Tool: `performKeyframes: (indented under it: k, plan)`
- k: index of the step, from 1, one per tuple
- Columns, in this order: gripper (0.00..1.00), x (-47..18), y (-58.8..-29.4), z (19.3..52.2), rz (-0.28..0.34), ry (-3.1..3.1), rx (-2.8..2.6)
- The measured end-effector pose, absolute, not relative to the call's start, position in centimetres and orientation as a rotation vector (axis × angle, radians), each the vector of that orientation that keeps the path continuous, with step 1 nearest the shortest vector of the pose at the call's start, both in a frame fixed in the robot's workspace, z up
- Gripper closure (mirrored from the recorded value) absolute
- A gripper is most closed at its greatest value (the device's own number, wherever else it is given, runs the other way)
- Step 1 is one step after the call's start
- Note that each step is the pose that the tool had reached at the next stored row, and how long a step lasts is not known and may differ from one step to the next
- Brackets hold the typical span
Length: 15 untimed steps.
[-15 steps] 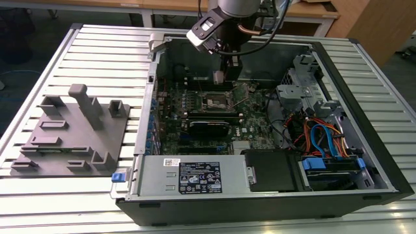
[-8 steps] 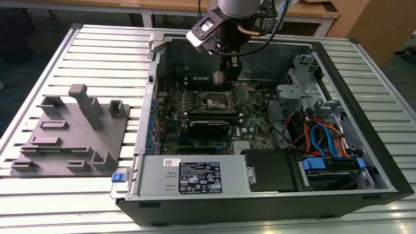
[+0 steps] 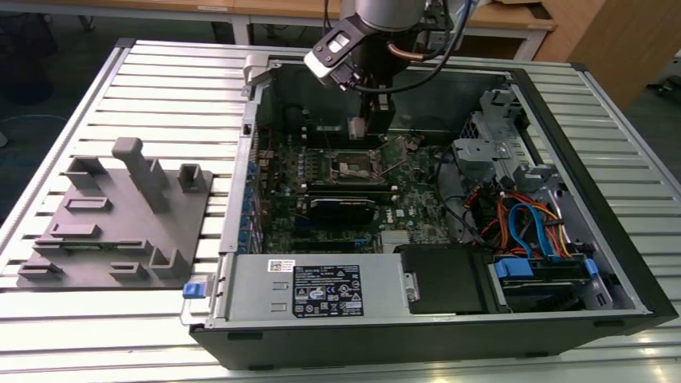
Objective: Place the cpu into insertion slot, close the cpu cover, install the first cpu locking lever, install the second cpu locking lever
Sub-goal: 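Place the cpu into insertion slot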
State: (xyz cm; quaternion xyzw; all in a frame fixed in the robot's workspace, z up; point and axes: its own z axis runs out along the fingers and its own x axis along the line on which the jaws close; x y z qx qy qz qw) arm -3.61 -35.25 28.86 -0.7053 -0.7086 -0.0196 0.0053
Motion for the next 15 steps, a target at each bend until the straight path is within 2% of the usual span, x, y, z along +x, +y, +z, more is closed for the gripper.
performKeyframes:
  k: [15]
  plan:
    - [0.46,-3.75,-35.26,28.58,-0.062,-2.212,-2.215]
